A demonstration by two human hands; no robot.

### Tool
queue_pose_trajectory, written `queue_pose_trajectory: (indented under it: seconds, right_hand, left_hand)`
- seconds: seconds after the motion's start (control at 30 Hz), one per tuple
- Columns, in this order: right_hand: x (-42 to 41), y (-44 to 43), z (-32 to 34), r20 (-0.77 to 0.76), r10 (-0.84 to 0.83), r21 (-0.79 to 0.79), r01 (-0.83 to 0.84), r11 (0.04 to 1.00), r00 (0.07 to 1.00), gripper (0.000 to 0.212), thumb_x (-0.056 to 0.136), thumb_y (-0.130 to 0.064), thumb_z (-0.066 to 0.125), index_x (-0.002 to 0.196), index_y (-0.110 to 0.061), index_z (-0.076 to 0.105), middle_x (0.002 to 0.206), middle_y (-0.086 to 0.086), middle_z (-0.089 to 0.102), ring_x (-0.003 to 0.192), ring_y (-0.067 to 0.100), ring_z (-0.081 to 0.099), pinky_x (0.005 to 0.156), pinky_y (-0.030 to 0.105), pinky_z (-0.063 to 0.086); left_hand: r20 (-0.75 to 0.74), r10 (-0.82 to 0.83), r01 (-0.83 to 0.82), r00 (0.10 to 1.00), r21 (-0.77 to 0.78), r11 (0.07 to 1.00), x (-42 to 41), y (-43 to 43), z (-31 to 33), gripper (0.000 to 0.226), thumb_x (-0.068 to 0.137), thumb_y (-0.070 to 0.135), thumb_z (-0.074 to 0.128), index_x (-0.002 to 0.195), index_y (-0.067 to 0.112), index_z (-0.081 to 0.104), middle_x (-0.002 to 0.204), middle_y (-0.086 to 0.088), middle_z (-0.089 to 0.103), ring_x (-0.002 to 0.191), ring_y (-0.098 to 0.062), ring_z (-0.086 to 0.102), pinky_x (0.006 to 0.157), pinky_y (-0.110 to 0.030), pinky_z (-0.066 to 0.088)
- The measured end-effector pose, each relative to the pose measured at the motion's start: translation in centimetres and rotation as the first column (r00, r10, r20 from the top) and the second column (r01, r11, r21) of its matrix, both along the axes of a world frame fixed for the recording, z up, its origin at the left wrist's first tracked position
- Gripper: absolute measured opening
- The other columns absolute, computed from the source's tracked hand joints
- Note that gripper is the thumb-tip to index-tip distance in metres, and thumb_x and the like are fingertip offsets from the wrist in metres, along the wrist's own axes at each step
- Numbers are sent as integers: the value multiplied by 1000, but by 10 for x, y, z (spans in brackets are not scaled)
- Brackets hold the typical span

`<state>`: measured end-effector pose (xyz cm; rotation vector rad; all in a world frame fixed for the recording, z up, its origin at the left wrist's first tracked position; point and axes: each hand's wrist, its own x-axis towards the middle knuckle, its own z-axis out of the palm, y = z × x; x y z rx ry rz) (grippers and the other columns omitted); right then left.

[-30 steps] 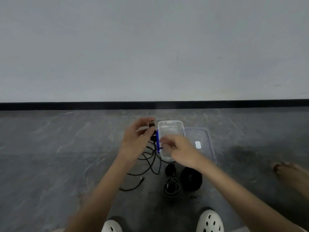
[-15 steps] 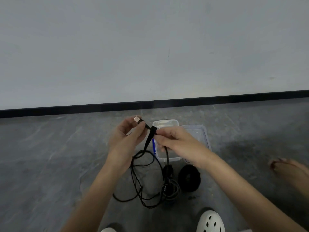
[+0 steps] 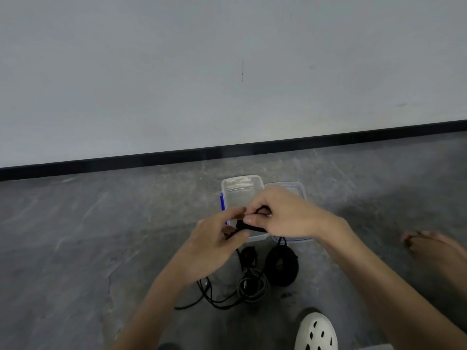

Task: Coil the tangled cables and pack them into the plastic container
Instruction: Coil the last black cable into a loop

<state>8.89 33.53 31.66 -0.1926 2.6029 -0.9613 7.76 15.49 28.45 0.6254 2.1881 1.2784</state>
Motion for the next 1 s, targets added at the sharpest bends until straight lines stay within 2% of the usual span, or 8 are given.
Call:
queue_pose_trajectory:
  seconds: [0.13,0.3,0.47,0.63,0.83,0.9,0.97,1.0]
  right_hand:
    - [-5,4,0,22,35,-32,-34,999,999,19,91,-22,64,79,-13,75,59,-4,60,50,4,47,54,24,42]
    - [-6,13,-7,-73,-83,-162,70,984,994,12,82,-23,76,87,-16,68,63,-10,66,58,1,58,63,21,48]
    - [-6,16,-6,-62,-89,-351,62,934,994,13,77,-12,79,81,-10,67,77,-1,72,73,9,67,75,21,51]
    - [-8,19,-1,-57,-135,-582,77,810,989,18,71,-9,77,85,-1,69,79,-3,71,77,7,67,77,18,52]
    - [-8,2,-3,99,-173,-735,189,651,980,25,85,-21,57,100,-6,69,69,-7,71,69,3,66,68,16,51]
    - [-8,-8,-8,168,-183,-751,246,612,969,30,92,-17,49,110,3,64,79,3,74,80,17,70,75,24,55]
    - [-8,-19,-13,211,-189,-731,284,621,959,26,97,1,42,115,4,59,110,37,61,102,42,64,80,31,52]
    - [-7,-24,-14,237,-206,-709,314,631,949,28,97,7,38,118,5,56,117,44,52,101,34,66,76,23,49]
  left_hand:
    - [39,-15,13,999,45,999,3,4,0,35,100,8,47,133,17,55,111,6,71,93,-6,69,89,-23,53]
    - [227,36,-58,973,87,995,4,11,3,27,102,7,42,115,15,64,103,1,74,82,-15,73,84,-28,57]
    - [464,-92,12,881,173,985,3,8,8,24,104,16,43,111,15,66,101,0,75,87,-12,71,79,-22,56]
    - [598,-254,-28,760,420,907,-2,-2,18,24,93,28,54,103,17,73,106,-9,73,89,-13,70,76,-20,53]
    - [584,-358,-113,728,618,778,-4,-3,26,26,92,25,52,103,19,74,112,-9,72,94,-13,70,79,-20,54]
    - [560,-350,-147,751,659,738,-5,-3,27,27,93,24,51,104,18,74,111,-8,72,97,-14,70,80,-20,54]
    - [534,-304,-197,789,688,699,-7,-2,27,26,92,23,52,104,17,74,110,-9,72,99,-15,70,81,-21,54]
    - [526,-268,-226,807,695,682,-8,-2,27,26,90,22,54,104,17,75,110,-10,72,99,-16,70,80,-21,54]
